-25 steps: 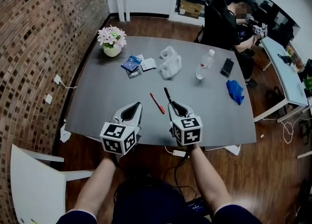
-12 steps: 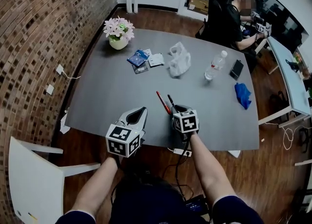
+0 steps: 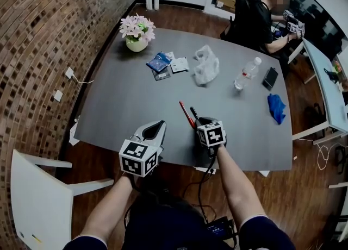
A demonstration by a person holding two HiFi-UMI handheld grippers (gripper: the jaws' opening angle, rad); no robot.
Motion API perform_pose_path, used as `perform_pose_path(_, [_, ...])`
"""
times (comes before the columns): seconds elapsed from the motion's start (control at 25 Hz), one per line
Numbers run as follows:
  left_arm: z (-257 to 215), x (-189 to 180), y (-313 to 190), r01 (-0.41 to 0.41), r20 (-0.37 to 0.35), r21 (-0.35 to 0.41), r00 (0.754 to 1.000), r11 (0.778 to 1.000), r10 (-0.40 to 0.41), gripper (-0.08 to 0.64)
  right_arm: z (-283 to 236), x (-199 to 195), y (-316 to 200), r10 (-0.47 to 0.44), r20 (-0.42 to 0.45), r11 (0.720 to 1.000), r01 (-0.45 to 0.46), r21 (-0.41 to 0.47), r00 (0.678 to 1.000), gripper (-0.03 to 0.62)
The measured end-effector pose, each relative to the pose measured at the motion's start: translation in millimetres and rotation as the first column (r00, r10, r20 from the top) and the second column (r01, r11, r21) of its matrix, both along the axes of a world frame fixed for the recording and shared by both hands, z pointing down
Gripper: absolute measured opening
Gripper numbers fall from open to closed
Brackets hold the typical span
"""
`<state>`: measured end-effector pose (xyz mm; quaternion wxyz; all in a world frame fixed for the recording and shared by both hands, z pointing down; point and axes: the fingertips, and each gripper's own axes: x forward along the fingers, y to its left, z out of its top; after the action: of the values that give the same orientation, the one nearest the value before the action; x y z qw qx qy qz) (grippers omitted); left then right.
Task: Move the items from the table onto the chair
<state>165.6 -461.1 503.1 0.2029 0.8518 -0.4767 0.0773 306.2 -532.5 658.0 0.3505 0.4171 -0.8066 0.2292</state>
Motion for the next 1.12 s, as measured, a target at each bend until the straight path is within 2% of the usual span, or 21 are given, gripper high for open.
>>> perform_pose_path(0.2, [-1.4, 3.3, -1.2, -0.008, -0.006, -0.002, 1.0, 1.0, 0.008, 0.012, -0.2, 1.3, 0.7, -0.003, -0.01, 1.0, 0.003, -0.001, 1.0, 0.05])
perform_pose_path(0.28, [-2.7, 3.1, -1.6, -0.008, -0.006, 0.002, 1.0, 1.0, 0.008, 0.012, -3.4, 4.3, 0.0, 0.004, -0.007, 1.0, -0.004, 0.009, 1.0, 0.075])
perform_pose_path(0.4, [-7.4, -1.2, -4.5, 0.0, -0.013, 0.016, 1.0, 1.0, 0.0, 0.012, -21.7, 5.9, -3.6, 0.01, 0.02, 0.998, -0.011, 0.057, 1.0, 0.095])
perform_pose_path(0.56, [-17.2, -10.1, -7.6, 0.023, -0.021, 0.035, 1.0, 0.999, -0.022, 0.012, -58.0, -3.3, -6.1, 0.004, 0.066, 0.989, -0.013, 0.147, 0.998, 0.087])
perform_pose_path(0.68, [-26.6, -15.6, -7.6, 0.041, -0.025, 0.057, 0.999, 0.998, -0.039, 0.012, -98.4, -16.5, -6.4, -0.013, 0.112, 0.968, -0.015, 0.25, 0.994, 0.003])
perform_pose_path(0.92, [-52.4, -37.3, 1.5, 0.105, -0.049, 0.115, 0.994, 0.988, -0.1, 0.012, -181.1, -56.7, 12.1, -0.107, 0.229, 0.908, 0.001, 0.419, 0.968, 0.002])
perform_pose_path(1.12, [-86.3, -66.2, 16.7, 0.172, -0.071, 0.189, 0.984, 0.967, -0.161, 0.012, -238.6, -91.3, 32.9, -0.192, 0.296, 0.855, 0.011, 0.519, 0.936, 0.002])
